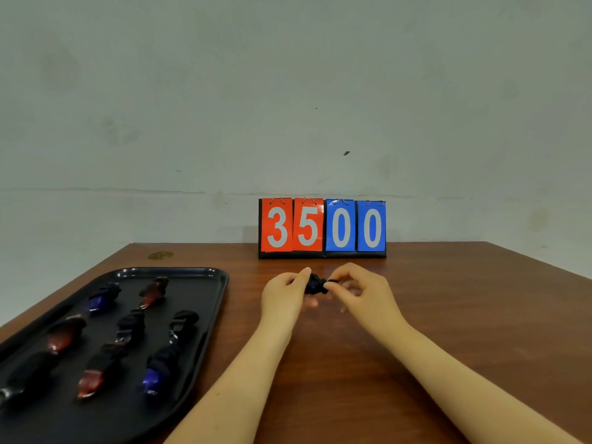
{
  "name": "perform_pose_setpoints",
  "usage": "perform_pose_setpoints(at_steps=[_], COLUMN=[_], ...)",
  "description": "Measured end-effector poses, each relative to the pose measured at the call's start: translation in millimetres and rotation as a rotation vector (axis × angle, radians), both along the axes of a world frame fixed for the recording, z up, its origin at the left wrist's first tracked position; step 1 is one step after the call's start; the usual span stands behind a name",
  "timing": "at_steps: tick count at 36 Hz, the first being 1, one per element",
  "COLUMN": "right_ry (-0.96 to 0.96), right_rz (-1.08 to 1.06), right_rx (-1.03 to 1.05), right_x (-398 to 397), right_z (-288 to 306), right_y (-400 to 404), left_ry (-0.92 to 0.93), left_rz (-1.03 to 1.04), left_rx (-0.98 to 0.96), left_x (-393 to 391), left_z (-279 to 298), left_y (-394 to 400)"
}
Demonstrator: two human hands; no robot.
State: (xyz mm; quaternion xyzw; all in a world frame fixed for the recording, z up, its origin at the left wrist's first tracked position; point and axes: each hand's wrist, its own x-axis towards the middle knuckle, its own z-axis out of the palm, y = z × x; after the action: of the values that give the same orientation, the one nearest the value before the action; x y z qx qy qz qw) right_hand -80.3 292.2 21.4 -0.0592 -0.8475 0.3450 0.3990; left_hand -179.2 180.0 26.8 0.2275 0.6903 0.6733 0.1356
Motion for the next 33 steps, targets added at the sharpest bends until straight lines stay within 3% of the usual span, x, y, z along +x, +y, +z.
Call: perform_pose_setpoints(at_steps=[3,9,19,23,26,33], right_ry=[-0.026,-0.016,0.015,0.007,-0.008,-0.116], right_rz=[0.015,-0.004,-0.021,-0.030,0.019,0.295], right_rx=[-0.086,-0.143,0.102,0.098,-0.047,-0.644], right_x=[0.4,1.2,3.9,4.9,4.6,5.4], right_z=[2.4,2.0,-0.3,0.9,2.6,10.9], right_y=[-0.2,4.4,6.1,5.2,3.0,1.7], left_ry=[0.129,-0.004,-0.005,-0.023,-0.023,-0.129], left_rz=[-0.031,-0.169,-0.224,-0.248,-0.275,-0.400], left_rx=[-0.047,-0.030,-0.047,-0.051,-0.046,0.137], left_x=[3.0,9.8,6.6,5.8,5.1,8.3], left_z=[-0.9,1.5,1.9,2.9,3.8,3.5], left_y=[-0.6,-0.2,-3.3,-4.8,-6.6,-10.1])
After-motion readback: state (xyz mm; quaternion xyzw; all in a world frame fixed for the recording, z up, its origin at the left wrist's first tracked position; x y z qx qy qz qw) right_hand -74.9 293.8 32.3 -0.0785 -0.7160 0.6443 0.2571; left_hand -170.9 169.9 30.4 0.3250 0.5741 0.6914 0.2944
